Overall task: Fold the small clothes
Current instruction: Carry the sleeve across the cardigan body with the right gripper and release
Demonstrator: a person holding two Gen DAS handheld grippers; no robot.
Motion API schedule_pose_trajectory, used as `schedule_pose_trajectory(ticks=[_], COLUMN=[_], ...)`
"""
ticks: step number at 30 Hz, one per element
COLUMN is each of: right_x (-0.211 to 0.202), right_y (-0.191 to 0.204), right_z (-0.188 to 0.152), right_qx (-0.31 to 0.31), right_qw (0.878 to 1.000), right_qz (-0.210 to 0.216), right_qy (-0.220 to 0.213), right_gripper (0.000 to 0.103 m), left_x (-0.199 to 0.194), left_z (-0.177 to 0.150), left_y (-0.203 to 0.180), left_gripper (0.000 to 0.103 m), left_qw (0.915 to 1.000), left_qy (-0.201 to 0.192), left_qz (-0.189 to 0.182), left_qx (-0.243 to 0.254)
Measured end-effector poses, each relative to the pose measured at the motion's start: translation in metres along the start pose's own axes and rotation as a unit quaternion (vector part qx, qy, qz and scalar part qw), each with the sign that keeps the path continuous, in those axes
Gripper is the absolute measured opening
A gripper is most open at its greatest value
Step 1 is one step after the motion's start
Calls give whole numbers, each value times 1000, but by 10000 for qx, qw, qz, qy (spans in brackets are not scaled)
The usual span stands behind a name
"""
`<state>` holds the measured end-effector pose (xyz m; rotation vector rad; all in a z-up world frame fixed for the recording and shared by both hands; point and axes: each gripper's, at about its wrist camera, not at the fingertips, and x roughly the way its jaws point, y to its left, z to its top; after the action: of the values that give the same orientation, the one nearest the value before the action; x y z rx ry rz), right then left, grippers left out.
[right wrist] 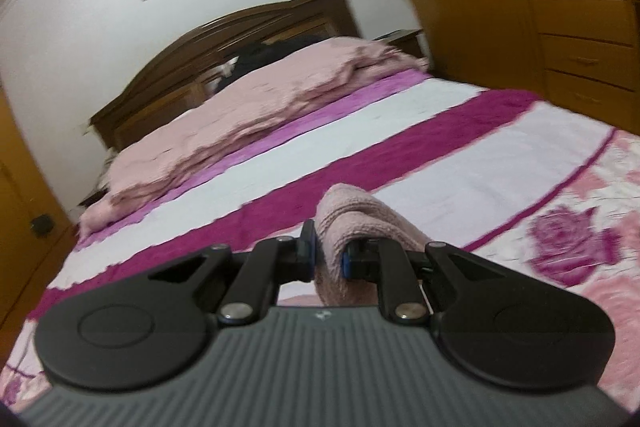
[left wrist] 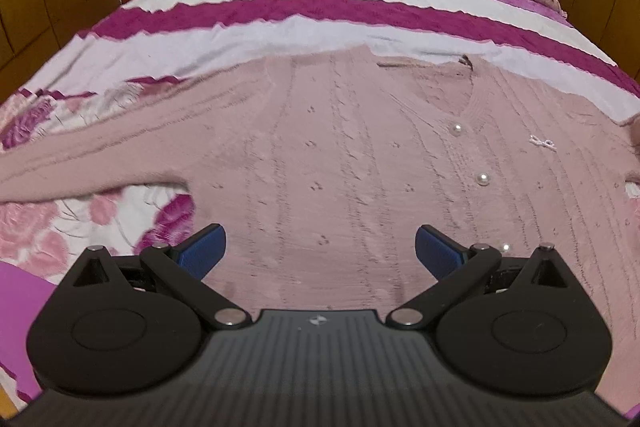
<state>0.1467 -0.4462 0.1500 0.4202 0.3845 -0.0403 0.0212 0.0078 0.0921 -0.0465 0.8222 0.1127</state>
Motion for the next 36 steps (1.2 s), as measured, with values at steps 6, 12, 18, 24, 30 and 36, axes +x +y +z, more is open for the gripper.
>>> schedule_pose_trajectory(ticks=[6, 12, 18, 24, 30, 36], right_x=[11, 25, 42, 77, 88, 67], right_y=[77, 150, 219, 261, 268, 266], right_z=[-5, -28, -94, -176, -216, -212], right_qx=[-351, -667, -1293, -1621, -1406, -1425], right_qw=[9984, 9937, 9820, 9653, 9561, 9505], right_qz=[436, 895, 1290, 1558, 1798, 2046], right_qy=[-49, 57, 492, 1330, 1837, 1853], right_gripper=[15, 15, 15, 18, 73, 80], left_x=[-13, -20, -23, -17, -9, -9], left_z=[-1, -2, -7, -16, -22, -20], left_y=[25, 64, 97, 113, 120, 120], left_gripper=[103, 103, 103, 103, 103, 103], left_qw=[9998, 9986, 9965, 9958, 9956, 9954], left_qy=[-130, -198, -279, -244, -194, -242], left_qz=[146, 318, 432, 387, 331, 256], left_qx=[-43, -378, -662, -795, -853, -891])
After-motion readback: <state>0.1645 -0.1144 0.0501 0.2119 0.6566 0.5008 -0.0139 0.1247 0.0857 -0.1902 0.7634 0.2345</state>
